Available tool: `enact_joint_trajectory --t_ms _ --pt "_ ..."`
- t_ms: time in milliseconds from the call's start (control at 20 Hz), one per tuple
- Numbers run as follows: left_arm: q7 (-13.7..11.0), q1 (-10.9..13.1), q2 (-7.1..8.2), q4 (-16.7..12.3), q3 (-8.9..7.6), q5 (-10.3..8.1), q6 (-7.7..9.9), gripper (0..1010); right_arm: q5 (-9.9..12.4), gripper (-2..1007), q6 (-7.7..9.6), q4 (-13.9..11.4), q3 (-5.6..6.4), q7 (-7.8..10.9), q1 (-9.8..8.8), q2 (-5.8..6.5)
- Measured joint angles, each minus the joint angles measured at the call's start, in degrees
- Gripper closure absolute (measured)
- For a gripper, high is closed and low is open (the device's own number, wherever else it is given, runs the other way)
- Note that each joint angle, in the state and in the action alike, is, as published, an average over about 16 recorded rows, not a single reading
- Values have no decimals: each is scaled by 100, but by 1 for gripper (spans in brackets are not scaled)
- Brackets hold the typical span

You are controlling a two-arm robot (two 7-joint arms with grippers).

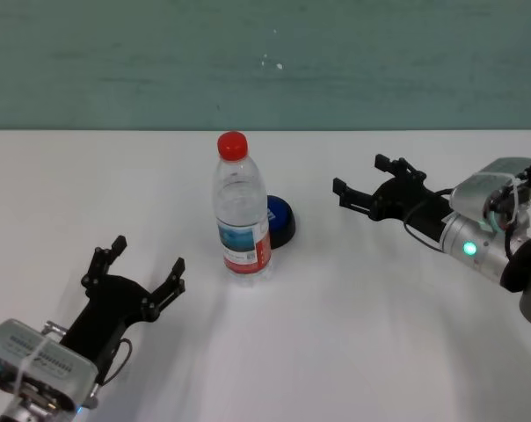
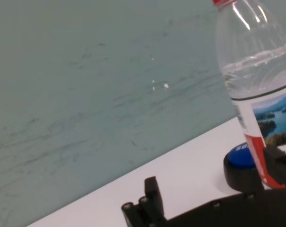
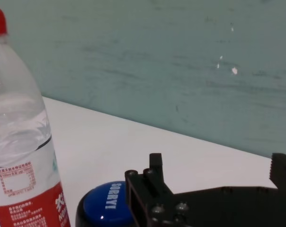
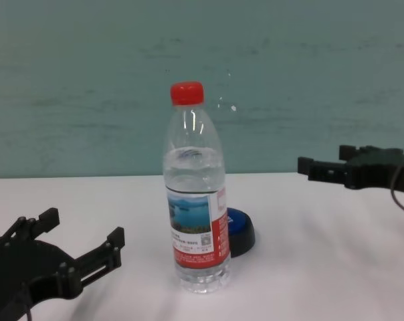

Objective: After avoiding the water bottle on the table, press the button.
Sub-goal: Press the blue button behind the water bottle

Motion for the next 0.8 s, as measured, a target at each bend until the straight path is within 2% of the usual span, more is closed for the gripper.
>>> enact_joint_trajectory --t_ms 350,800 --pt "0 0 0 0 0 0 0 10 41 1 -78 555 -214 191 429 -156" --pt "0 0 0 0 0 0 0 10 38 1 -174 1089 -441 361 811 -338"
